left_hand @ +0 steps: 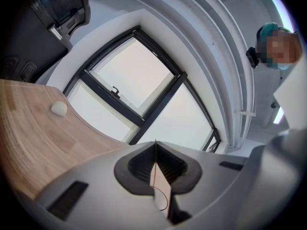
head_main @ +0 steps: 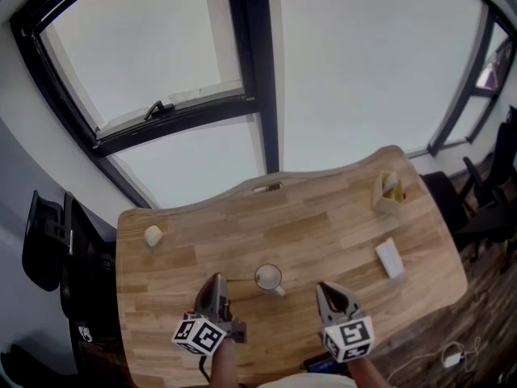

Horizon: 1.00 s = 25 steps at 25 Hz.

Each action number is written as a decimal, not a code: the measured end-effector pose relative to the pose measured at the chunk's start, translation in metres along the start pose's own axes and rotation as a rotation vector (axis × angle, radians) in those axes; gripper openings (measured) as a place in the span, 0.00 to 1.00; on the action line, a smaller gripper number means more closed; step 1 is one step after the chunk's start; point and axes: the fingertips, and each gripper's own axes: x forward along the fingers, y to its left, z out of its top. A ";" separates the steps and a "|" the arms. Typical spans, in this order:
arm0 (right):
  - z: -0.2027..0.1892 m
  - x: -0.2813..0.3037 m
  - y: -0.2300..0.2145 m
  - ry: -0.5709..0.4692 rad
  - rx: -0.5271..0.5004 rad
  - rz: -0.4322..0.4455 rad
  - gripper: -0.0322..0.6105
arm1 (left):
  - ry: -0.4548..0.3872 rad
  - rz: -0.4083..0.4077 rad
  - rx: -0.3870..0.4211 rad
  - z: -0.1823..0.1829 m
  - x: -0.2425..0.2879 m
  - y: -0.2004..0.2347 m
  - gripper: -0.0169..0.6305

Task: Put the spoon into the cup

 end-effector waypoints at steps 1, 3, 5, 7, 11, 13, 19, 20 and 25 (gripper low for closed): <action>0.001 0.002 -0.001 -0.005 0.003 0.000 0.05 | 0.004 0.002 -0.005 -0.001 0.001 -0.001 0.03; 0.003 0.005 -0.001 -0.016 0.009 0.003 0.05 | 0.011 0.007 -0.015 -0.004 0.003 -0.003 0.03; 0.001 0.009 0.000 -0.019 0.012 0.010 0.05 | 0.019 0.012 -0.007 -0.005 0.004 0.000 0.03; -0.003 0.011 0.001 -0.009 0.010 0.014 0.05 | 0.022 0.019 -0.006 -0.005 0.005 0.003 0.03; -0.001 0.014 -0.002 -0.017 0.020 0.019 0.05 | 0.027 0.032 -0.010 -0.011 0.009 0.008 0.03; -0.001 0.015 -0.004 -0.013 0.017 0.018 0.05 | 0.034 0.032 -0.004 -0.014 0.012 0.009 0.03; -0.008 0.019 -0.002 0.015 0.018 0.026 0.05 | 0.046 0.041 -0.014 -0.017 0.014 0.011 0.03; -0.010 0.019 0.000 0.026 0.016 0.035 0.05 | 0.048 0.041 -0.012 -0.018 0.014 0.011 0.03; -0.014 0.022 0.005 0.059 0.013 0.053 0.05 | 0.055 0.047 -0.014 -0.021 0.016 0.012 0.03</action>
